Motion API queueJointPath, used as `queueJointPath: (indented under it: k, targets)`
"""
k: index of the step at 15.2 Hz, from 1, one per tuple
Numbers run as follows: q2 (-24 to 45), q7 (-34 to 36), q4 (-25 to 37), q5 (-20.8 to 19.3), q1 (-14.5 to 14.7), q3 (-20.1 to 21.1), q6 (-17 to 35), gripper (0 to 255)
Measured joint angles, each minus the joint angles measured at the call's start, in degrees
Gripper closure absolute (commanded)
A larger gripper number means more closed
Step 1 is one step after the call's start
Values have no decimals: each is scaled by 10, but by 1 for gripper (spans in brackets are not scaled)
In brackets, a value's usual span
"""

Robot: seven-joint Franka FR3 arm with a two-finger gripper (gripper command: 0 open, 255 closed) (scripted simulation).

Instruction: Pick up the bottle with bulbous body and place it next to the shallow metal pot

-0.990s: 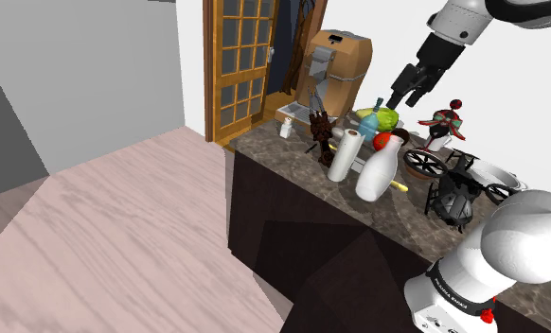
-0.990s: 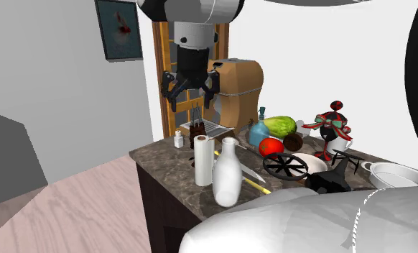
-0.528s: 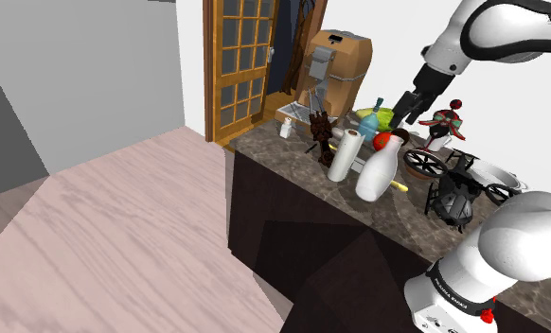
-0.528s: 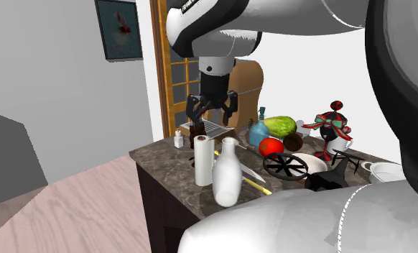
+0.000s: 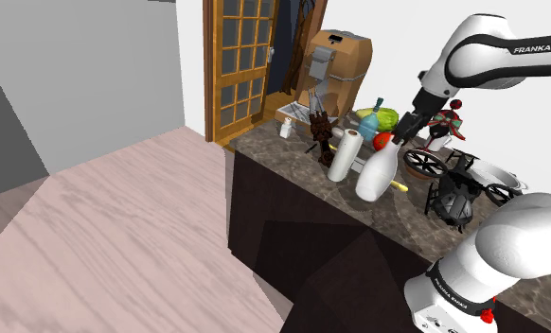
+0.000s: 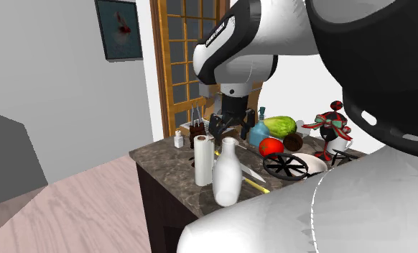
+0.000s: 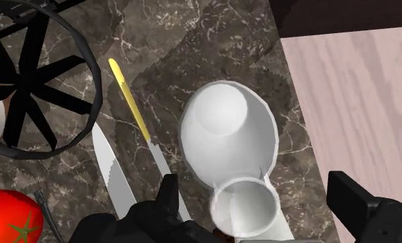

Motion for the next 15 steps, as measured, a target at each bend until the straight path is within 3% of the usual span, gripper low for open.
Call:
queueJointPath:
  k: [7,13,14,15]
  targets:
    - [24,-4,-38,-8,-2,-13,61,0]
    - [29,-4,-40,-8,-1,-14,69,0]
    - [29,-4,-40,-8,-1,-14,69,255]
    - [29,-4,-40,-8,-1,-14,69,255]
